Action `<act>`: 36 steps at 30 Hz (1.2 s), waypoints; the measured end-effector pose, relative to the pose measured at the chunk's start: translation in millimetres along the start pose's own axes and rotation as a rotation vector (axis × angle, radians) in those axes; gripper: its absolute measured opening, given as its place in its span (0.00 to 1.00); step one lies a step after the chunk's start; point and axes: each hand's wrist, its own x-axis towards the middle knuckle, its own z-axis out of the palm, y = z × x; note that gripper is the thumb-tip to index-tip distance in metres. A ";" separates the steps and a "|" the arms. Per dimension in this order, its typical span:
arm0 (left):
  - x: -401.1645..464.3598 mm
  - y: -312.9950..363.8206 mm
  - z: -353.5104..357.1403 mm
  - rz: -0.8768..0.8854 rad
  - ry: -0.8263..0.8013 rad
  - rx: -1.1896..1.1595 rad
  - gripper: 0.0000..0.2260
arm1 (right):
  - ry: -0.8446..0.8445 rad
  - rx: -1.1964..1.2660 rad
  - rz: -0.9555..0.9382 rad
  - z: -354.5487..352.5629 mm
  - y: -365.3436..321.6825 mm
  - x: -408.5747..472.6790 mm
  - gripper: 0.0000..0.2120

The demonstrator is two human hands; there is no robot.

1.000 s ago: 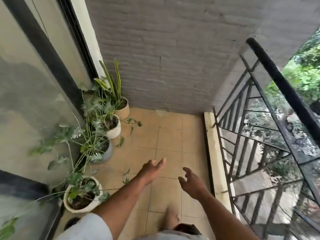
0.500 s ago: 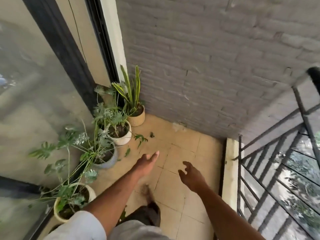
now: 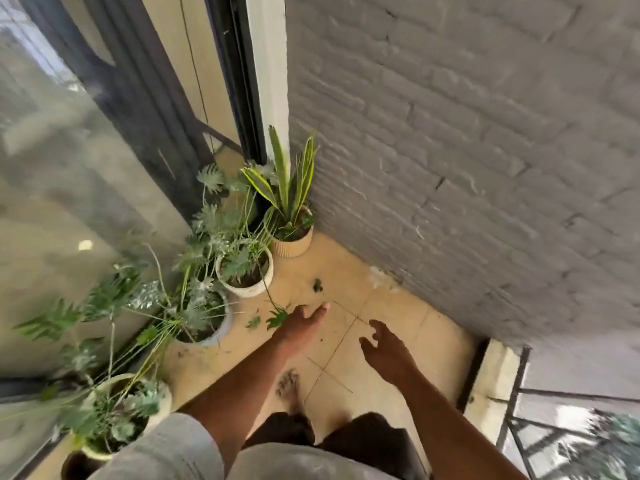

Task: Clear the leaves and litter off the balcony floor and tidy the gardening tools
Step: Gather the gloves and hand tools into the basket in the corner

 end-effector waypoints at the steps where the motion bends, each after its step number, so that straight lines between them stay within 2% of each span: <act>1: 10.5 11.7 -4.4 -0.012 0.013 -0.038 0.39 | -0.004 0.006 -0.012 -13.6 -5.9 17.2 0.29; 3: 30.6 29.0 -11.4 -0.036 0.031 -0.124 0.39 | -0.034 0.014 -0.027 -34.5 -13.3 50.6 0.29; 9: 73.0 75.5 -25.5 -0.173 0.087 -0.342 0.46 | -0.145 -0.099 -0.112 -92.0 -29.4 156.4 0.30; 13: 112.3 85.9 -19.4 -0.273 0.122 -0.445 0.38 | -0.238 -0.162 -0.157 -114.0 -38.6 226.8 0.32; 17: 165.4 71.3 0.2 -0.400 0.206 -0.655 0.39 | -0.271 -0.149 -0.154 -100.9 -37.5 295.2 0.32; 20: 227.2 46.0 27.7 -0.478 0.174 -0.682 0.36 | -0.274 -0.188 -0.124 -67.2 -23.6 354.2 0.28; 21: 254.6 32.4 42.2 -0.516 0.191 -0.721 0.40 | -0.284 -0.212 -0.119 -49.0 -15.2 379.1 0.27; 23: 312.0 2.3 71.9 -0.574 0.215 -0.707 0.54 | -0.295 -0.243 -0.119 -12.8 1.2 425.3 0.29; 24: 339.6 -16.0 88.7 -0.590 0.209 -0.667 0.57 | -0.305 -0.251 -0.120 5.7 9.6 448.1 0.30; 28: 441.6 -76.5 135.6 -0.638 0.152 -0.544 0.51 | -0.344 -0.310 -0.105 91.7 48.1 548.6 0.33; 31: 501.9 -113.0 157.6 -0.634 0.177 -0.636 0.51 | -0.360 -0.391 -0.114 152.8 67.7 618.0 0.36; 36: 562.5 -158.9 178.9 -0.620 0.171 -0.771 0.40 | -0.358 -0.574 -0.239 254.8 83.8 720.0 0.41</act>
